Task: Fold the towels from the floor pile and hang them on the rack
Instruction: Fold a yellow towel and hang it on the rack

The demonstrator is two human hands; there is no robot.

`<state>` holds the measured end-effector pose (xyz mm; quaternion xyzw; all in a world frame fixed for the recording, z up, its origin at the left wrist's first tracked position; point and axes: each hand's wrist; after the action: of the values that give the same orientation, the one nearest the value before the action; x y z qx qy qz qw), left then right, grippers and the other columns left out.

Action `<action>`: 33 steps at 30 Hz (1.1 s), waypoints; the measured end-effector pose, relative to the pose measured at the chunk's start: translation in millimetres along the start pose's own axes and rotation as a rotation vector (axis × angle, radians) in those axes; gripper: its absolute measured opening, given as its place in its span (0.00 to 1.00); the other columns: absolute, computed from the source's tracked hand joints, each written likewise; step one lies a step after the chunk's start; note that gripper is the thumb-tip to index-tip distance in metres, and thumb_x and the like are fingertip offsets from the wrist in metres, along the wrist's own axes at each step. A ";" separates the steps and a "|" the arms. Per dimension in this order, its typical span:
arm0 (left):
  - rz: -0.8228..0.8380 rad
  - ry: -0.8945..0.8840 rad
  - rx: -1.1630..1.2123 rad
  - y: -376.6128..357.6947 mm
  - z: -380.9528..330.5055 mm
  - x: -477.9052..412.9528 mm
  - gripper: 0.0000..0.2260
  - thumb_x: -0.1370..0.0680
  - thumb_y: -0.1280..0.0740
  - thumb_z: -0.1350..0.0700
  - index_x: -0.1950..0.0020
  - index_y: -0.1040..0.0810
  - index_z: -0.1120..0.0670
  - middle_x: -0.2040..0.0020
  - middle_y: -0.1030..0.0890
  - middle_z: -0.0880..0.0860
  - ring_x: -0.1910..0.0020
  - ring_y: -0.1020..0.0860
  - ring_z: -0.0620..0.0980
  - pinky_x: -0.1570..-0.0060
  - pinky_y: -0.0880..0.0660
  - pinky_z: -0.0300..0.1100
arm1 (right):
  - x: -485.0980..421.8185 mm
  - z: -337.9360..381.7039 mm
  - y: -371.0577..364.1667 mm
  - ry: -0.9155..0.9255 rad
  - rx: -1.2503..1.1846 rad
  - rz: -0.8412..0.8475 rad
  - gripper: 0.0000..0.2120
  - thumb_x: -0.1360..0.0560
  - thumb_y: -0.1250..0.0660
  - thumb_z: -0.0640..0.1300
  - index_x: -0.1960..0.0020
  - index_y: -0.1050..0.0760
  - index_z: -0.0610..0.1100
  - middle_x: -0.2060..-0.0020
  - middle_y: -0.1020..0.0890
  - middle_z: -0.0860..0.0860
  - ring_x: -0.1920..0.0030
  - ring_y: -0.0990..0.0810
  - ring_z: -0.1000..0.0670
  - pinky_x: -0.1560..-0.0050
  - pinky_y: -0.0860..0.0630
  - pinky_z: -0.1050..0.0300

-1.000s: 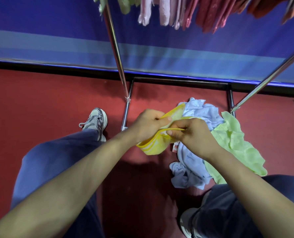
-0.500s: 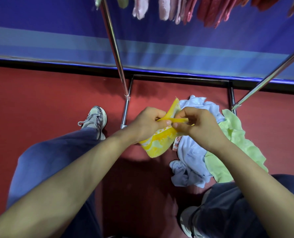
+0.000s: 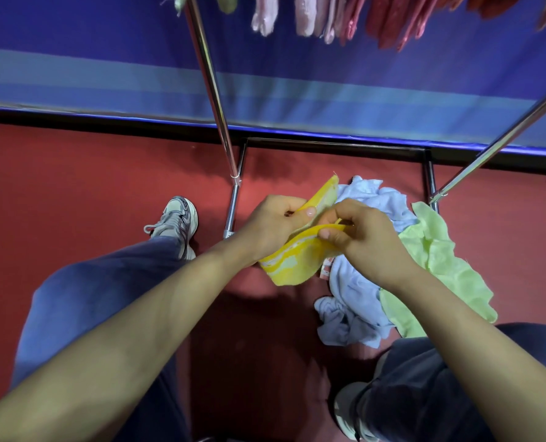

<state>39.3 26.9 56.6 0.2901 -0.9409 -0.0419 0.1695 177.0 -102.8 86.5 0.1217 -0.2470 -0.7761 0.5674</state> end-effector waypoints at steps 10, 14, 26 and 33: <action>-0.182 -0.050 0.014 4.3 -2.0 -3.4 0.29 0.27 0.35 0.39 0.54 0.23 0.68 0.62 0.28 0.54 0.61 0.31 0.50 0.58 0.34 0.47 | 2.5 7.9 -0.4 0.258 0.021 -0.239 0.03 0.30 0.28 0.42 0.57 0.15 0.45 0.61 0.21 0.53 0.61 0.22 0.53 0.60 0.24 0.53; -0.197 -0.051 0.020 3.6 -0.2 -4.6 0.30 0.29 0.35 0.37 0.55 0.23 0.68 0.61 0.28 0.53 0.61 0.32 0.50 0.58 0.34 0.47 | 3.2 5.9 -3.8 0.144 -0.098 -0.194 0.04 0.29 0.30 0.41 0.57 0.18 0.48 0.63 0.16 0.53 0.61 0.17 0.49 0.58 0.21 0.44; -0.197 -0.053 0.011 2.2 3.5 -6.3 0.32 0.29 0.35 0.37 0.56 0.26 0.70 0.63 0.32 0.53 0.62 0.35 0.51 0.60 0.36 0.47 | 3.0 13.2 -1.1 0.095 -0.115 -0.246 0.01 0.36 0.30 0.39 0.65 0.20 0.41 0.65 0.25 0.47 0.66 0.27 0.46 0.65 0.29 0.49; -0.181 -0.037 0.023 1.8 1.8 -5.3 0.30 0.29 0.35 0.38 0.57 0.26 0.69 0.63 0.33 0.54 0.62 0.35 0.52 0.60 0.37 0.47 | 4.1 11.7 -3.5 -0.013 -0.239 -0.226 0.08 0.39 0.34 0.46 0.64 0.21 0.42 0.69 0.20 0.40 0.67 0.25 0.36 0.67 0.25 0.41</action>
<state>41.8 31.3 53.7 0.3750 -0.9143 -0.0516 0.1443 167.3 -102.9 95.0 0.0753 -0.1410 -0.8596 0.4853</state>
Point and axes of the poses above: each hand's wrist, its own x-axis away from the middle knuckle, its own y-axis out of the back of the hand, z = x × y
